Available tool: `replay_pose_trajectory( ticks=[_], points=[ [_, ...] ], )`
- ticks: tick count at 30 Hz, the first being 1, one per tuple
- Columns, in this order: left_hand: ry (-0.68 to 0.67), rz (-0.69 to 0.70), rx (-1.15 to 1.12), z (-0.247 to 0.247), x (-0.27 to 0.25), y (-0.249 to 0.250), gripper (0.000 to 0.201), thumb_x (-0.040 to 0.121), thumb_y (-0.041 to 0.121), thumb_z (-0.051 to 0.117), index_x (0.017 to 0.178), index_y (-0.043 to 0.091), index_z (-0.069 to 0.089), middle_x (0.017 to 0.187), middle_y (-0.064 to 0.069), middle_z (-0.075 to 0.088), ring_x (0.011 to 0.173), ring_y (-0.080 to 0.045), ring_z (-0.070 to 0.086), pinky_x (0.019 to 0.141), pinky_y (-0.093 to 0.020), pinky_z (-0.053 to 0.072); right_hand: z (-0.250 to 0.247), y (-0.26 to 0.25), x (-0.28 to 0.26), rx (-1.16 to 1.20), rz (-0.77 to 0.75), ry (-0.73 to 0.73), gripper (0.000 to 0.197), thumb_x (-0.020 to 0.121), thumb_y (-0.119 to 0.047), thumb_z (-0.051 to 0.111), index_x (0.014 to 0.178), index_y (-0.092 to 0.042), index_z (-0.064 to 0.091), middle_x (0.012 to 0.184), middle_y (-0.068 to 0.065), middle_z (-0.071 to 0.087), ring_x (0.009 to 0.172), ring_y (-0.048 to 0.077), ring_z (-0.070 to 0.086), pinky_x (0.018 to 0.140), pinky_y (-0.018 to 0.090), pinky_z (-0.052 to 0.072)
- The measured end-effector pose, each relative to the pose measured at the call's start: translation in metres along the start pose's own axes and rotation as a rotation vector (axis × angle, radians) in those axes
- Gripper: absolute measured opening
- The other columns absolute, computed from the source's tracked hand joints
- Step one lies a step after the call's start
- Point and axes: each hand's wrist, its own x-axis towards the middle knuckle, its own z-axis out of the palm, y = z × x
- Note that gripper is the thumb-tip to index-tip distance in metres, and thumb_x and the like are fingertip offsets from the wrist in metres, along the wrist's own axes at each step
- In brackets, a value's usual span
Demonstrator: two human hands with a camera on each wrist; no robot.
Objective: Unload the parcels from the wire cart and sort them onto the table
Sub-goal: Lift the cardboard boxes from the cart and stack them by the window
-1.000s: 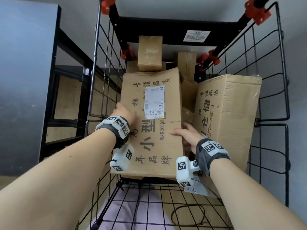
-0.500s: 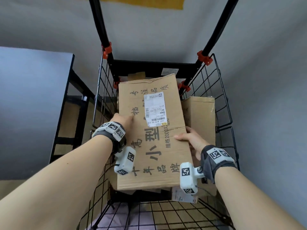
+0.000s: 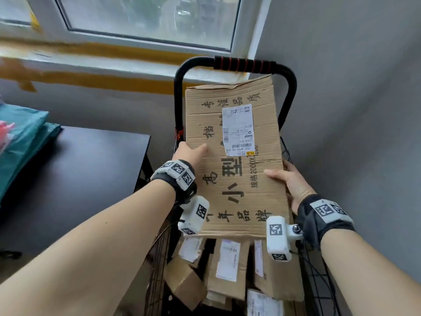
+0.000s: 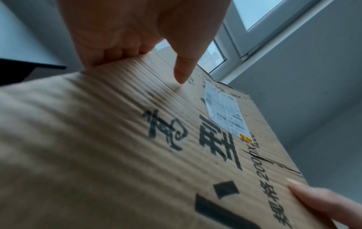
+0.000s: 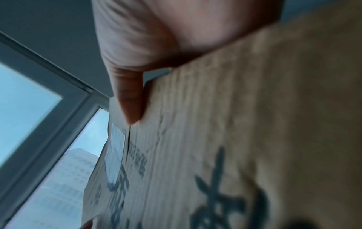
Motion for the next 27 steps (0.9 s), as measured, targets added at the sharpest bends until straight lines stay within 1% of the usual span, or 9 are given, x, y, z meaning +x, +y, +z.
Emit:
replay_pose_trajectory(
  ticks=[3, 7, 10, 13, 16, 22, 23, 26, 27],
  points=[
    [0.045, 0.065, -0.081, -0.035, -0.009, 0.024, 0.057, 0.085, 0.040, 0.059, 0.131, 0.013, 0.040, 0.124, -0.006, 0.057, 0.111, -0.026, 0.055, 0.094, -0.034, 0.044, 0.025, -0.032, -0.017, 0.051, -0.085, -0.014, 0.071, 0.061, -0.024, 0.078, 0.128, -0.025, 0.054, 0.107, 0.007, 0.071, 0.093, 0.026, 0.070, 0.083, 0.044, 0.056],
    [0.099, 0.177, -0.176, -0.096, -0.016, 0.037, 0.059, 0.083, 0.035, 0.064, 0.131, 0.015, 0.037, 0.108, 0.001, 0.057, 0.095, -0.019, 0.055, 0.086, -0.030, 0.044, 0.077, -0.061, -0.035, 0.104, -0.159, -0.036, 0.056, 0.073, -0.026, 0.074, 0.125, -0.021, 0.056, 0.107, 0.009, 0.071, 0.094, 0.027, 0.069, 0.085, 0.046, 0.055],
    [0.156, 0.200, -0.161, -0.153, -0.015, 0.029, 0.061, 0.083, 0.034, 0.064, 0.133, 0.015, 0.036, 0.115, 0.000, 0.057, 0.100, -0.020, 0.056, 0.086, -0.030, 0.043, 0.133, -0.069, -0.045, 0.097, -0.174, -0.077, 0.063, 0.064, -0.033, 0.076, 0.124, -0.020, 0.057, 0.107, 0.010, 0.071, 0.093, 0.027, 0.069, 0.084, 0.046, 0.055],
    [0.238, 0.164, -0.071, -0.212, -0.008, 0.010, 0.064, 0.081, 0.036, 0.063, 0.135, 0.014, 0.036, 0.128, -0.008, 0.050, 0.111, -0.026, 0.054, 0.090, -0.034, 0.045, 0.197, -0.067, -0.052, 0.104, -0.144, -0.122, 0.049, 0.076, -0.029, 0.073, 0.122, -0.019, 0.059, 0.107, 0.010, 0.071, 0.093, 0.028, 0.067, 0.084, 0.046, 0.054],
    [0.300, 0.091, 0.011, -0.262, 0.003, -0.021, 0.067, 0.080, 0.036, 0.063, 0.136, 0.013, 0.035, 0.131, -0.011, 0.046, 0.118, -0.029, 0.050, 0.098, -0.037, 0.043, 0.258, -0.052, -0.054, 0.089, -0.084, -0.167, 0.047, 0.078, -0.030, 0.072, 0.122, -0.020, 0.059, 0.109, 0.012, 0.070, 0.098, 0.030, 0.067, 0.089, 0.052, 0.052],
    [0.240, -0.059, 0.044, -0.326, 0.043, -0.093, 0.074, 0.053, 0.034, 0.066, 0.122, 0.013, 0.048, 0.121, -0.008, 0.059, 0.109, -0.027, 0.058, 0.097, -0.041, 0.048, 0.354, -0.015, -0.054, 0.041, 0.036, -0.236, 0.028, 0.084, -0.021, 0.067, 0.110, -0.012, 0.064, 0.109, 0.014, 0.070, 0.102, 0.032, 0.066, 0.094, 0.054, 0.050],
    [0.230, -0.085, 0.055, -0.334, 0.048, -0.102, 0.073, 0.054, 0.032, 0.066, 0.122, 0.013, 0.048, 0.122, -0.008, 0.059, 0.109, -0.027, 0.058, 0.097, -0.041, 0.047, 0.366, -0.009, -0.051, 0.028, 0.056, -0.231, 0.032, 0.082, -0.022, 0.068, 0.111, -0.011, 0.063, 0.110, 0.014, 0.070, 0.102, 0.032, 0.066, 0.094, 0.054, 0.049],
    [0.219, -0.158, 0.144, -0.352, 0.061, -0.127, 0.060, 0.074, 0.020, 0.067, 0.128, 0.008, 0.043, 0.125, -0.012, 0.055, 0.114, -0.030, 0.055, 0.099, -0.039, 0.045, 0.398, 0.017, -0.039, 0.003, 0.116, -0.226, 0.073, 0.061, -0.032, 0.078, 0.127, -0.011, 0.054, 0.112, 0.013, 0.069, 0.100, 0.031, 0.068, 0.092, 0.054, 0.051],
    [0.220, -0.183, 0.180, -0.357, 0.066, -0.135, 0.057, 0.078, 0.018, 0.066, 0.129, 0.007, 0.042, 0.126, -0.013, 0.054, 0.116, -0.030, 0.054, 0.100, -0.038, 0.044, 0.406, 0.026, -0.035, -0.007, 0.146, -0.228, 0.076, 0.058, -0.032, 0.078, 0.127, -0.011, 0.053, 0.113, 0.013, 0.069, 0.100, 0.031, 0.068, 0.091, 0.053, 0.051]
  ],
)
